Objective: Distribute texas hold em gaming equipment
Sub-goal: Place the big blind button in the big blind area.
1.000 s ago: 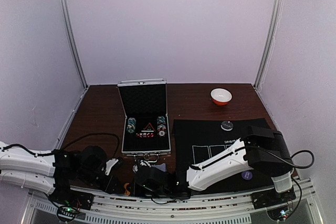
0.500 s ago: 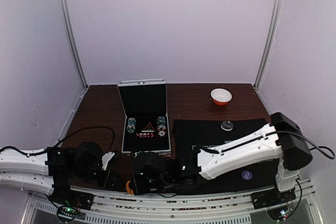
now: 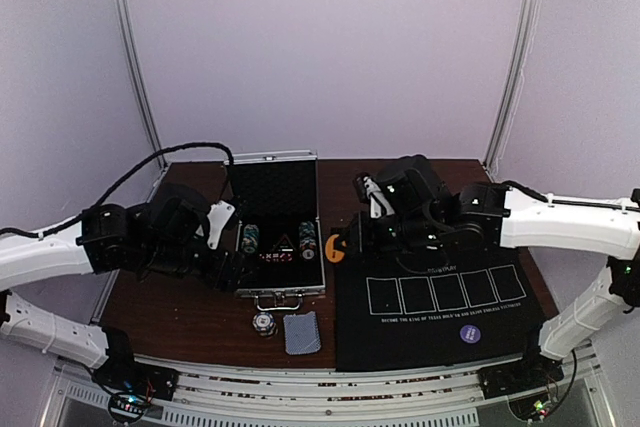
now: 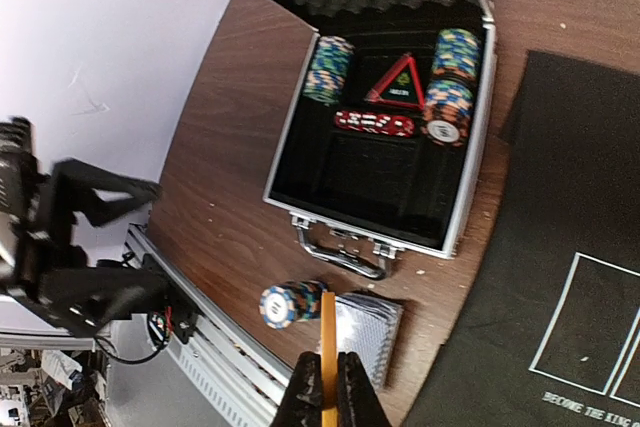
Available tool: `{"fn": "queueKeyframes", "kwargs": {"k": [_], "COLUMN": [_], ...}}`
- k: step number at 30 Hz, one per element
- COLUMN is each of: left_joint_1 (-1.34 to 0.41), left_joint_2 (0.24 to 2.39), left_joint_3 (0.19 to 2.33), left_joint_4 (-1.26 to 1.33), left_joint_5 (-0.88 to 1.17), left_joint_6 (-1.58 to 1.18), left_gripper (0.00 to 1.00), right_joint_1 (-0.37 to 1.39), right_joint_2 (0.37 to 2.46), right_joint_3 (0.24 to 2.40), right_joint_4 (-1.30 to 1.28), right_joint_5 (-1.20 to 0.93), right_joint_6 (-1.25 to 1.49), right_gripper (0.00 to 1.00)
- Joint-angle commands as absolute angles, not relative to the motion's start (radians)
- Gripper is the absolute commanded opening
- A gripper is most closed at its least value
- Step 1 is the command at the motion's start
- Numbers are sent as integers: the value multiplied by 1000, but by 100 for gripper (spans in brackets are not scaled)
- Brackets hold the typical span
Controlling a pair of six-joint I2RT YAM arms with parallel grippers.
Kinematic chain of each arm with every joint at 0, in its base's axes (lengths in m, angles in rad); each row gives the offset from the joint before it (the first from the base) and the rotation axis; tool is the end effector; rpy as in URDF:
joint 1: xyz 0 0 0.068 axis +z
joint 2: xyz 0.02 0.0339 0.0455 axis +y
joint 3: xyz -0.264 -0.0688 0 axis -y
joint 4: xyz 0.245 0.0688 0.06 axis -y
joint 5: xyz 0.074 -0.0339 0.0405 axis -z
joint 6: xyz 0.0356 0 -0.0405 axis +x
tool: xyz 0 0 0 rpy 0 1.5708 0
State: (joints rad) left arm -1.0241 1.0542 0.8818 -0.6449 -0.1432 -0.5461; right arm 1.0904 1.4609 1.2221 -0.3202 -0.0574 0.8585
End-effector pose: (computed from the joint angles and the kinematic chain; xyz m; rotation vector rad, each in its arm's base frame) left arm 0.1166 -0.1819 0.2805 0.5133 2.4007 -0.5618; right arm 0.1535 0.2990 0.3182 -0.3128 2.3587 1.1288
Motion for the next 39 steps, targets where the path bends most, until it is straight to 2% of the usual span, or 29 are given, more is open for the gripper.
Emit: {"fn": "queueKeyframes", "kwargs": {"k": [1,4,6,12,19,28,39], "left_joint_1": [-934,-860,-815,-727,-723,-718,-715], "left_joint_2": [1105,1145,1171,1239,1210,1130,1111], "left_joint_3": [984,1029,1061,1109,1009,901,887], "left_joint_4": [-669,-647,-633,-554,-468,-375,-372], "left_joint_5": [-238,-229,-222,-244,-256,-298,-293], "left_joint_6": [-348,-280,-242,-174,-161,-152,-145], "left_gripper": [84,95,98,98,98,98,98], "right_joint_1": [1022,997,982,924,906,938,998], "right_joint_2": [1412,1439,1476,1593,1677,1615,1549], "right_joint_3": [1072,983,941,922,895,799,702], "right_joint_4": [-324,-254,-193,-83,37,37,147], "right_joint_5": [-202,-304,-375,-501,-634,-653,-678], "right_joint_6": [787,778,760,697,705,754,851], "right_gripper": [0,0,0,0,0,0,0]}}
